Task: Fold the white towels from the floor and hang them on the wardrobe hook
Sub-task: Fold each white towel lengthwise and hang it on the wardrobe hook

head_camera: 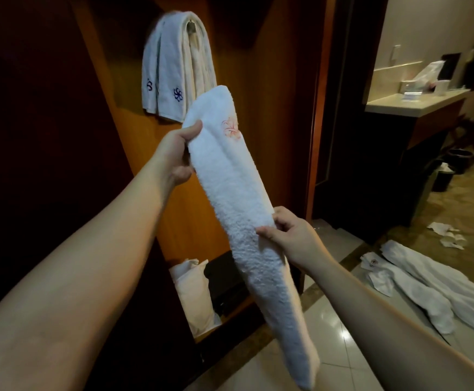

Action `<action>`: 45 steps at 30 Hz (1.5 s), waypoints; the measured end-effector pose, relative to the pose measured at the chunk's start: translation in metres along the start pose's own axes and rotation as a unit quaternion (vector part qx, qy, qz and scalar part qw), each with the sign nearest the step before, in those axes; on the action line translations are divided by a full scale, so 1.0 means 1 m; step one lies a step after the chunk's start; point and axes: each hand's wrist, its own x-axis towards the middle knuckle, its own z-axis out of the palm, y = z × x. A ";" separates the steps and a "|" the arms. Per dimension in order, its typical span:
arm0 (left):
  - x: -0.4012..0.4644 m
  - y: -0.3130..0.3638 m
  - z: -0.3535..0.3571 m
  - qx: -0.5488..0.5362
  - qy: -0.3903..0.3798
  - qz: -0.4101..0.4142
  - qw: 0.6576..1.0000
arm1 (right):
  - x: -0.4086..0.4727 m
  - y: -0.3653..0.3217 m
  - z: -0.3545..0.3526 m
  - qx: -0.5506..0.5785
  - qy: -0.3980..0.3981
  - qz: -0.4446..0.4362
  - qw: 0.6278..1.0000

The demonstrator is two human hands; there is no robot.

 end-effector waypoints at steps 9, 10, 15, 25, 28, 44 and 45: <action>0.000 -0.001 -0.009 -0.043 -0.026 0.009 0.999 | -0.001 -0.005 -0.004 -0.031 0.015 -0.034 0.999; 0.000 -0.001 -0.007 -0.045 -0.030 0.011 0.998 | -0.001 -0.005 -0.005 -0.028 0.016 -0.022 0.999; -0.002 0.000 0.003 -0.053 -0.039 0.017 0.998 | 0.004 -0.003 -0.009 0.070 -0.038 0.060 0.995; 0.013 -0.015 0.015 -0.027 0.042 -0.065 0.997 | -0.003 0.020 -0.003 0.157 -0.231 0.218 0.935; 0.020 -0.017 0.014 -0.011 0.069 -0.085 0.994 | -0.008 0.027 0.001 0.204 -0.260 0.263 0.906; 0.040 -0.038 -0.009 0.002 0.125 -0.107 0.986 | -0.006 0.011 -0.007 0.359 -0.280 0.282 0.844; 0.037 -0.042 -0.012 -0.010 0.087 -0.104 0.991 | -0.003 0.007 -0.007 0.369 -0.265 0.279 0.846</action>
